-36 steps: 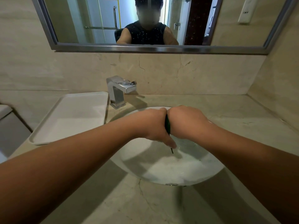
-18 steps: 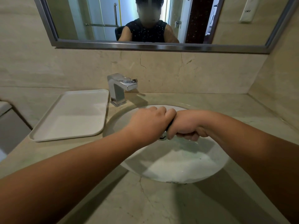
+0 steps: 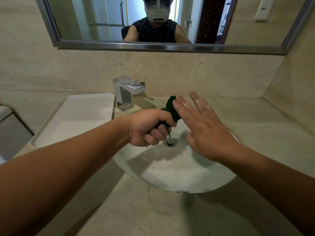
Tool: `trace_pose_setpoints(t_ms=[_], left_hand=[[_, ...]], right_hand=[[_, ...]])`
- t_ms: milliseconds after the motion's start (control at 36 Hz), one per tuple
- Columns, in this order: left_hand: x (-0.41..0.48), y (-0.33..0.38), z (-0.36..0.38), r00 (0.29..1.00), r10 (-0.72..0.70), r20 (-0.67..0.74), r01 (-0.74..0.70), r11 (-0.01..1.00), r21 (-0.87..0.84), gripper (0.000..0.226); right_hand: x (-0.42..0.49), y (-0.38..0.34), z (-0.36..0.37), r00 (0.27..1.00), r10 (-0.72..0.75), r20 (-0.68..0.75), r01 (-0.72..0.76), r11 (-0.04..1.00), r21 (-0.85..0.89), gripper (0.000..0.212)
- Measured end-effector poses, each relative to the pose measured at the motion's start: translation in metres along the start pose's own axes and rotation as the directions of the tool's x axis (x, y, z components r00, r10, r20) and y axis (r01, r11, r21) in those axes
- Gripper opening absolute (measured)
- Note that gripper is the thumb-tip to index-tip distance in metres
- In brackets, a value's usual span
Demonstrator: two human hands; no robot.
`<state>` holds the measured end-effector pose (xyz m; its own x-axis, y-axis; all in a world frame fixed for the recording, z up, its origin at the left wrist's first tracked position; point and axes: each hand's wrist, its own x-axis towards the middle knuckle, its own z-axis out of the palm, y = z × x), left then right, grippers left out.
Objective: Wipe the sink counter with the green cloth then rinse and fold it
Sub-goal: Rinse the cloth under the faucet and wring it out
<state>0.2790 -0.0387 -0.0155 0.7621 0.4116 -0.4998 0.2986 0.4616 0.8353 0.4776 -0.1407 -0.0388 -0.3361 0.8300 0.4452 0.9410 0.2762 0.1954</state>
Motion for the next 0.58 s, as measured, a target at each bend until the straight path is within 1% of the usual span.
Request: trace_pose_setpoints(t_ms=[28, 56, 111, 167, 222, 306, 333, 361, 472, 500, 556, 583], left_hand=[[-0.001, 0.001, 0.000, 0.994, -0.038, 0.099, 0.037, 0.999, 0.008, 0.024], [-0.003, 0.001, 0.000, 0.981, -0.071, 0.181, 0.067, 0.997, 0.030, 0.024], [-0.007, 0.002, 0.001, 0.943, -0.143, 0.300, 0.122, 0.989, 0.088, 0.025], [-0.011, 0.005, 0.002, 0.893, -0.224, 0.391, 0.178, 0.973, 0.149, 0.031], [-0.014, 0.009, 0.003, 0.834, -0.276, 0.478, 0.199, 0.958, 0.206, 0.031], [-0.019, 0.014, 0.004, 0.785, -0.308, 0.537, 0.164, 0.940, 0.300, 0.032], [-0.021, 0.015, 0.005, 0.791, -0.311, 0.526, 0.151, 0.934, 0.325, 0.033], [-0.023, 0.015, 0.005, 0.814, -0.304, 0.496, 0.137, 0.929, 0.344, 0.033], [-0.023, 0.010, 0.009, 0.937, -0.223, 0.270, 0.100, 0.909, 0.404, 0.031], [-0.021, 0.009, 0.010, 0.962, -0.190, 0.194, 0.086, 0.891, 0.445, 0.031], [-0.016, 0.004, 0.015, 0.992, -0.119, 0.036, 0.080, 0.834, 0.546, 0.031], [-0.015, 0.002, 0.018, 0.997, -0.078, -0.027, 0.079, 0.805, 0.588, 0.026]], right_hand=[[0.000, 0.003, 0.002, 0.997, -0.055, -0.046, 0.051, 0.997, -0.065, 0.108], [0.001, 0.004, 0.001, 0.987, -0.125, -0.104, 0.114, 0.987, -0.111, 0.103], [0.005, 0.004, -0.005, 0.936, -0.272, -0.225, 0.240, 0.957, -0.161, 0.084], [0.012, -0.001, -0.013, 0.868, -0.375, -0.325, 0.335, 0.926, -0.173, 0.066], [0.021, -0.007, -0.020, 0.829, -0.419, -0.371, 0.399, 0.907, -0.133, 0.054], [0.032, -0.018, -0.032, 0.828, -0.432, -0.357, 0.428, 0.899, -0.095, 0.037], [0.034, -0.020, -0.036, 0.839, -0.429, -0.335, 0.420, 0.902, -0.104, 0.031], [0.036, -0.021, -0.038, 0.853, -0.425, -0.303, 0.409, 0.905, -0.118, 0.026], [0.039, -0.020, -0.036, 0.899, -0.395, -0.191, 0.366, 0.915, -0.168, 0.005], [0.040, -0.020, -0.035, 0.912, -0.377, -0.160, 0.354, 0.922, -0.155, 0.004], [0.040, -0.020, -0.032, 0.948, -0.317, -0.033, 0.312, 0.944, -0.111, 0.017], [0.041, -0.021, -0.031, 0.961, -0.275, 0.040, 0.278, 0.956, -0.099, 0.024]])
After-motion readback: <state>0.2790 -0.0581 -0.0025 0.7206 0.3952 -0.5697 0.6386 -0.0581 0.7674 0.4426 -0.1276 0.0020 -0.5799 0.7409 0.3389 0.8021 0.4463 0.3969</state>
